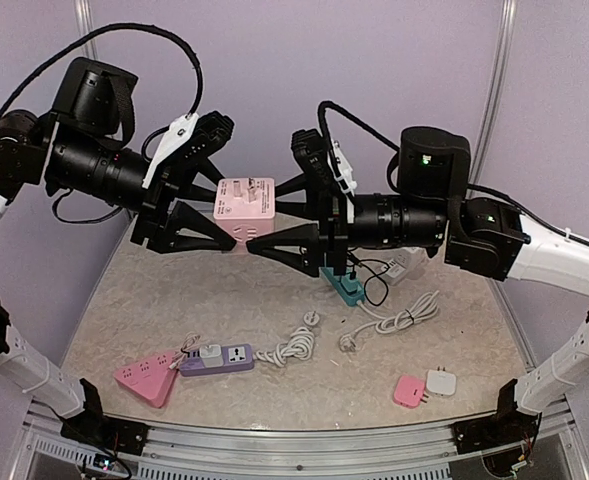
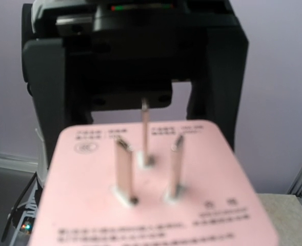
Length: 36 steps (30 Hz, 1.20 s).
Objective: Insert the plug
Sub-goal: Adjust the plug.
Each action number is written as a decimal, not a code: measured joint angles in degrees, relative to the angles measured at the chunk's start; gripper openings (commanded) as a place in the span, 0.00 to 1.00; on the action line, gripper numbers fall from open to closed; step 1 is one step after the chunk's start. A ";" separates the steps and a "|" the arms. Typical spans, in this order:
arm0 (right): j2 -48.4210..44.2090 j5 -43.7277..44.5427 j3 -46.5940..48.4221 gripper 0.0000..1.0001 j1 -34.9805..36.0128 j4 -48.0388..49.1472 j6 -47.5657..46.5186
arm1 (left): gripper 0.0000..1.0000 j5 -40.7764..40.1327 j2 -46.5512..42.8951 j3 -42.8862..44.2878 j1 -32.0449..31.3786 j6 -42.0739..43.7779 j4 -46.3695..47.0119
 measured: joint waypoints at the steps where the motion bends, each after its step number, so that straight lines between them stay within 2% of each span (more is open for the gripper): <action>1: 0.02 -0.04 0.20 0.00 0.00 -0.09 0.11 | 0.22 0.00 0.00 0.07 0.00 -0.46 0.02; 3: 0.07 -0.15 0.37 0.00 0.00 -0.09 0.13 | 0.02 0.11 0.04 0.33 0.00 -0.61 0.00; 5: 0.15 -0.22 0.57 0.04 0.00 -0.15 0.22 | 0.00 0.15 0.04 0.35 0.00 -0.87 0.00; 6: 0.20 -0.22 0.57 0.19 0.00 -0.13 0.24 | 0.00 0.15 0.04 0.35 0.00 -1.07 -0.02; 7: 0.24 -0.17 0.57 0.41 0.00 -0.17 0.26 | 0.00 0.11 0.04 0.35 0.00 -1.27 -0.09; 9: 0.24 0.07 0.57 0.95 0.00 -0.22 0.39 | 0.00 0.15 0.04 0.33 0.13 -1.73 -0.17; 10: 0.24 0.28 0.57 0.99 0.00 -0.26 0.55 | 0.00 0.42 0.04 0.22 0.31 -2.36 -0.11; 13: 0.02 4.81 0.07 1.00 0.20 1.31 0.61 | 0.00 2.19 0.02 -1.49 2.36 -6.10 1.20; 16: -1.92 10.43 -3.15 1.00 0.20 3.28 -0.50 | 0.00 5.14 0.04 -4.44 8.04 -11.78 2.60; 19: -4.85 14.40 -7.98 1.00 0.22 4.35 -4.72 | 0.00 8.61 0.37 -7.41 15.37 -17.97 4.42; 22: -5.18 17.64 -9.57 1.00 1.38 4.81 -11.61 | 0.00 11.65 1.53 -9.57 19.89 -22.91 5.51; 26: -3.04 23.12 -9.77 1.00 3.30 6.47 -22.69 | 0.00 14.93 3.41 -12.57 22.38 -28.04 6.71; 31: 4.02 26.73 -7.69 1.00 3.69 7.37 -34.75 | 0.00 17.16 4.79 -15.19 23.93 -31.63 6.93; 36: 9.11 28.02 -4.33 1.00 3.69 5.88 -41.77 | 0.00 17.57 4.68 -15.34 24.17 -32.09 6.99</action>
